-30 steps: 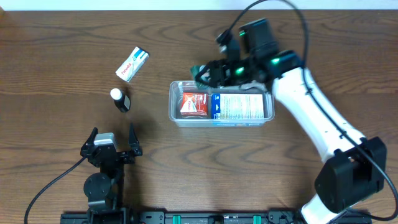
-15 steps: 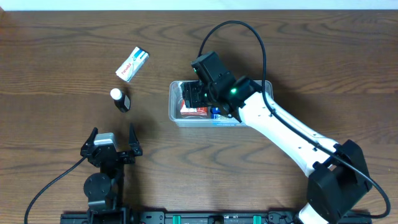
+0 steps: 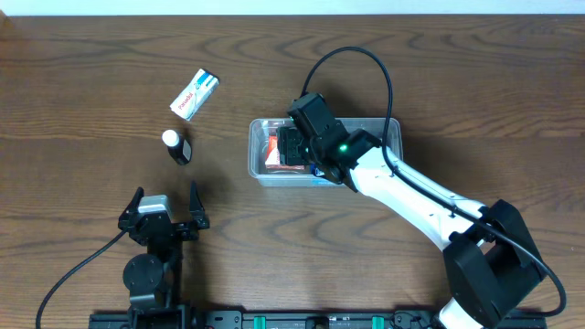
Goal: Pack container
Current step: 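Lower the green box into the container beside the red box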
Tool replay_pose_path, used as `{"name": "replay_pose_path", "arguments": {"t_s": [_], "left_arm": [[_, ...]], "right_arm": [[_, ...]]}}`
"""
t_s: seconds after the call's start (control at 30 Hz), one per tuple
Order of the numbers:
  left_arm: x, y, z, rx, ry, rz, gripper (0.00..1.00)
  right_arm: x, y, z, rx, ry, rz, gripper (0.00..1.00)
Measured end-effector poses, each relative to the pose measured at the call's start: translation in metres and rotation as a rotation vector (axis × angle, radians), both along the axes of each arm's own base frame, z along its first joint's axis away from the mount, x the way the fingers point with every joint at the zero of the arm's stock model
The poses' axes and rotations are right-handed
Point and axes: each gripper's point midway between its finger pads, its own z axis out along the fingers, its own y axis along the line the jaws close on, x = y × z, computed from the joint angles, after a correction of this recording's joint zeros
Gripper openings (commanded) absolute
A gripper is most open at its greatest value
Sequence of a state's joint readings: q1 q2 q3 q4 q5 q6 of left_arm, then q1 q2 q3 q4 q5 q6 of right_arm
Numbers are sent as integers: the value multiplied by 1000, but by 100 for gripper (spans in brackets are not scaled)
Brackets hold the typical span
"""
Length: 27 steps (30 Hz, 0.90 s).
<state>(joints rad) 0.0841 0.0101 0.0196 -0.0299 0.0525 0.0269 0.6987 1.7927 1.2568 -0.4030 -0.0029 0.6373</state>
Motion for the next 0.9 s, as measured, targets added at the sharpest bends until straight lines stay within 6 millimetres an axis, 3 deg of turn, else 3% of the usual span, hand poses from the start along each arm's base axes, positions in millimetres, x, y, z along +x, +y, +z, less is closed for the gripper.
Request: {"name": "replay_pose_path", "arguments": {"t_s": [0.37, 0.9], "left_arm": [[0, 0, 0, 0, 0, 0, 98], [0, 0, 0, 0, 0, 0, 98]], "right_arm": [[4, 5, -39, -7, 52, -22, 66], [6, 11, -36, 24, 42, -17, 78]]}}
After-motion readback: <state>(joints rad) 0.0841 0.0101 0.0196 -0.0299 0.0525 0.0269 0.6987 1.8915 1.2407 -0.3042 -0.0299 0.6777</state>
